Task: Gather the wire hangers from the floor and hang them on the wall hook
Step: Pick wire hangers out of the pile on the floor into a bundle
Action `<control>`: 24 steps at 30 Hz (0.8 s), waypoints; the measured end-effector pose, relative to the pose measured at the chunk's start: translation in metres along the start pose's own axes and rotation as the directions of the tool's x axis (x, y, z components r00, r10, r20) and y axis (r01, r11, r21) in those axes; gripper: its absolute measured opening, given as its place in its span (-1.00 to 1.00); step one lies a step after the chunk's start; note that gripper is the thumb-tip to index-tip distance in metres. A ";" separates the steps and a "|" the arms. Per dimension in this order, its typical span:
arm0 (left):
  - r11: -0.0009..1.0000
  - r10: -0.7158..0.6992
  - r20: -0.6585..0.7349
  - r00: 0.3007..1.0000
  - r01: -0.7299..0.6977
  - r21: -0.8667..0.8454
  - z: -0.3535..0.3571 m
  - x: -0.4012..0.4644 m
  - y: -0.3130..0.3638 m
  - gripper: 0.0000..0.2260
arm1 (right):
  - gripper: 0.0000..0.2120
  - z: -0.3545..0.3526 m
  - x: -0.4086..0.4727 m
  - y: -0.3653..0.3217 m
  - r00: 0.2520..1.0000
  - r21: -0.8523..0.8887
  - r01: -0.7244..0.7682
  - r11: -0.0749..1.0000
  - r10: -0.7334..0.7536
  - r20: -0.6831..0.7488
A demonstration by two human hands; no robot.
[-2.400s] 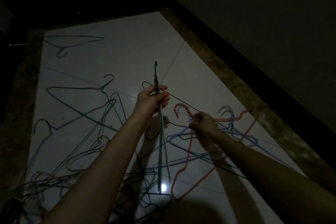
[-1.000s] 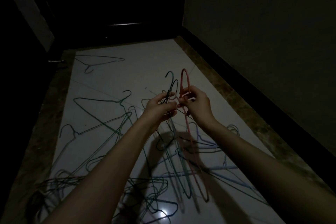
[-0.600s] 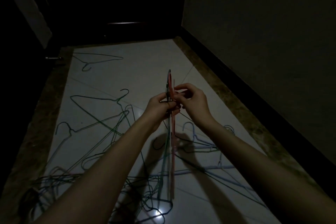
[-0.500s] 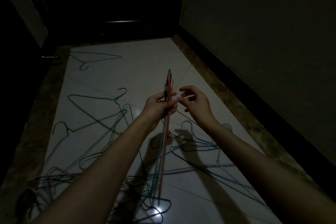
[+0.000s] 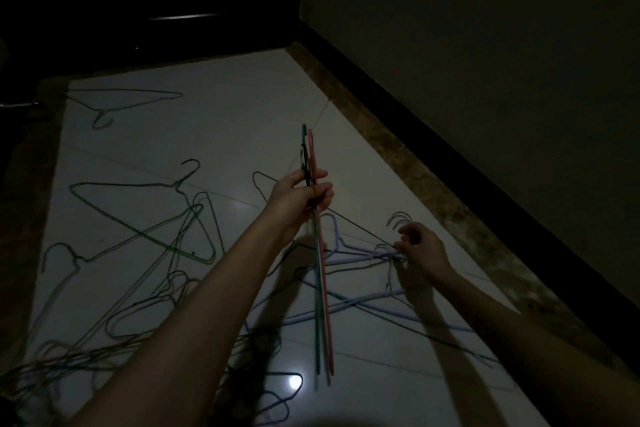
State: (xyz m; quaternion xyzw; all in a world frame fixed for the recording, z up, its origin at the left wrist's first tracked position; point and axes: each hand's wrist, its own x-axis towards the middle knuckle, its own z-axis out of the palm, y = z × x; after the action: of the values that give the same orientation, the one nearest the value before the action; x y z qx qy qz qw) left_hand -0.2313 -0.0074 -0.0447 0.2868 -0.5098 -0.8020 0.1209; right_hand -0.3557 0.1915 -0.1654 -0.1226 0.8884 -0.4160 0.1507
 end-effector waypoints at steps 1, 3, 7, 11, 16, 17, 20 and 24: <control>1.000 0.001 -0.001 1.000 -0.001 -0.008 0.004 0.002 -0.002 -0.85 | -0.77 -0.003 0.001 0.007 1.000 -0.024 -0.017 1.000 0.017 -0.008; 1.000 0.003 0.001 1.000 -0.003 -0.022 0.011 0.008 -0.005 -0.85 | -0.76 -0.008 0.002 0.019 0.999 -0.026 -0.043 0.999 0.043 -0.006; 1.000 0.003 0.006 1.000 -0.003 -0.010 0.020 0.018 -0.013 -0.84 | -0.79 -0.011 0.004 0.032 0.998 -0.020 -0.065 0.998 0.065 -0.007; 1.000 0.002 0.015 1.000 -0.002 0.011 0.026 0.023 -0.017 -0.84 | -0.77 -0.007 0.009 0.039 0.998 -0.043 -0.063 0.997 0.064 0.018; 0.999 -0.008 0.020 1.000 0.007 0.044 0.030 0.029 -0.022 -0.84 | -0.75 0.002 0.014 0.048 0.996 -0.242 -0.045 0.969 0.062 0.064; 0.999 -0.011 0.020 1.000 0.010 0.050 0.030 0.030 -0.023 -0.83 | -0.79 0.005 0.014 0.050 0.994 -0.245 -0.059 0.968 0.080 0.074; 0.998 -0.013 0.018 1.000 0.012 0.065 0.031 0.032 -0.026 -0.83 | -0.89 0.012 0.004 0.051 0.993 -0.211 -0.077 0.974 0.093 0.069; 0.997 -0.015 0.027 1.000 0.013 0.074 0.030 0.031 -0.026 -0.82 | -0.89 0.019 -0.016 0.059 0.992 -0.264 -0.002 0.964 0.034 0.117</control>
State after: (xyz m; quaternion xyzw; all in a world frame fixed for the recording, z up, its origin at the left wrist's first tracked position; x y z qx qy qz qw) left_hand -0.2714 0.0117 -0.0687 0.2836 -0.5388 -0.7873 0.0974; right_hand -0.3395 0.2203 -0.2200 -0.1583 0.9261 -0.2845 0.1904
